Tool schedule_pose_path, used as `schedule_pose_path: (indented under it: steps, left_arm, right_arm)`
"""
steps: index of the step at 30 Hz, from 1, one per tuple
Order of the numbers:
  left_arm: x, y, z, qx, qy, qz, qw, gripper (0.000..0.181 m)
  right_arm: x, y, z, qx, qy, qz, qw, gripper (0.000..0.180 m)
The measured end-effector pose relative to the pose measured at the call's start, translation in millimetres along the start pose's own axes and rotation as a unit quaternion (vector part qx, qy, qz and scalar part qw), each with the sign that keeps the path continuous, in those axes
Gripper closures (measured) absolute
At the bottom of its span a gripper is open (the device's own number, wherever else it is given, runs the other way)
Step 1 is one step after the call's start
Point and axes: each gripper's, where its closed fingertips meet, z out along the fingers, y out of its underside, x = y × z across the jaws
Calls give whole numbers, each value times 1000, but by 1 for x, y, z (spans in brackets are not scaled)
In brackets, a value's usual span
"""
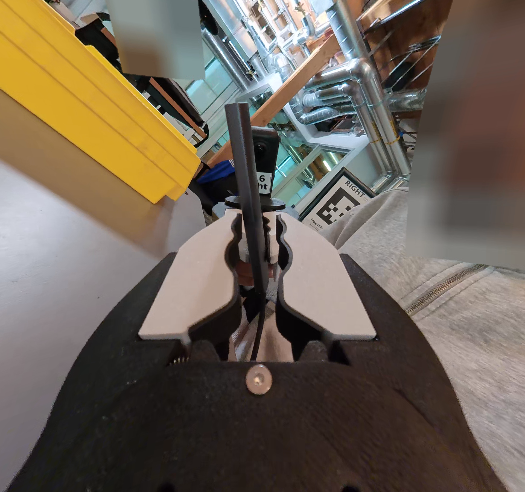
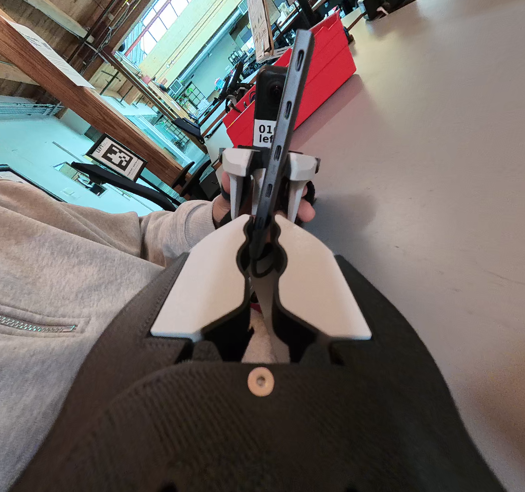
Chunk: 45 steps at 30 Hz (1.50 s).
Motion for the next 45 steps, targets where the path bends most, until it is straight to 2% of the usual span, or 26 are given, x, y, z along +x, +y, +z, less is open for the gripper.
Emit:
schedule_pose_path:
  steps: [4,10,14,16,25,30,45]
  left_arm:
    - [0,4,1,-11,2,-2,1000,169]
    - [4,0,-1,-4,11,-2,1000,170]
    - [6,-8,-6,21,20,-4,1000,171]
    - [6,-12,-9,34,23,-12,999,171]
    - [6,-12,-8,34,26,-17,999,171]
    - [8,-8,-5,20,28,-11,999,170]
    - [9,-5,-3,14,34,-14,999,170]
  right_arm:
    - [-1,0,0,2,-8,9,1000,169]
    - [-2,-6,-2,22,-17,19,999,170]
    - [1,-10,-3,34,2,1,999,154]
    - [2,-13,-4,41,9,-4,999,152]
    - [1,-23,-11,81,-24,47,995,155]
    - [4,-21,-10,74,-9,34,997,164]
    - [5,-19,-8,67,-10,37,997,164]
